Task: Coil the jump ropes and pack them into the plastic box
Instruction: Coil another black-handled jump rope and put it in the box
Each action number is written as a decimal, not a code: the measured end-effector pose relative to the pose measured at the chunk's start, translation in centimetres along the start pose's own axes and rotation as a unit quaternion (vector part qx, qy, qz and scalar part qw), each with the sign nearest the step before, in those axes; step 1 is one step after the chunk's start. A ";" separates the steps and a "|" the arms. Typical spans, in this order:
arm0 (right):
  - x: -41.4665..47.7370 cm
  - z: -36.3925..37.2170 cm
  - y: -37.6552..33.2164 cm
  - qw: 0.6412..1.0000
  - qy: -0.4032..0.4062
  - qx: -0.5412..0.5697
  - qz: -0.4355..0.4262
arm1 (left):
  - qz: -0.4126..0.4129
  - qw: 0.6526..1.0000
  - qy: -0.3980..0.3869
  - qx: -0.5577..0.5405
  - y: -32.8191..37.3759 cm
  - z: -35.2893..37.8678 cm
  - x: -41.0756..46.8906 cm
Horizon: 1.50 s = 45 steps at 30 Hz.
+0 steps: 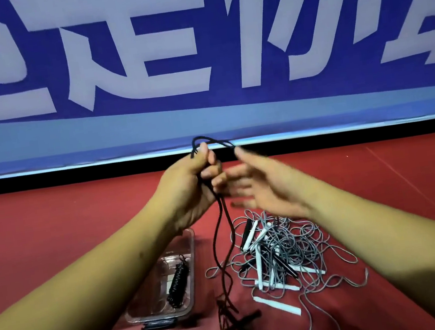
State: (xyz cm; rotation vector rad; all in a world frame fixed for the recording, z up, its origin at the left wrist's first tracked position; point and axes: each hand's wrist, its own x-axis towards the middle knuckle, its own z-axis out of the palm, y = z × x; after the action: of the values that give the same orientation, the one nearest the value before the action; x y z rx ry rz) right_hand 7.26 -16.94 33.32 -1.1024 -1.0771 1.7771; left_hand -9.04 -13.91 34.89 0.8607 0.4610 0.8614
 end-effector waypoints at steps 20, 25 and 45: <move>-0.1 -1.0 -3.8 0.905 0.177 0.357 -0.148 | -0.229 0.761 -0.251 0.552 -5.3 -5.9 -2.6; -0.4 -3.5 -1.6 0.966 0.194 0.155 -0.076 | -0.127 0.964 -0.033 0.230 -3.6 -3.2 -1.9; 0.2 1.3 5.7 0.987 -0.032 -0.130 0.088 | 0.049 0.973 0.222 0.039 2.5 -4.6 1.3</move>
State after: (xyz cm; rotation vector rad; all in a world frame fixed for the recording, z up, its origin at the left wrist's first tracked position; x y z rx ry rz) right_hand 5.03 -19.05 28.35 -1.3418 -1.3130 1.8560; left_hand -12.47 -9.86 34.20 0.7663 0.8524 1.1390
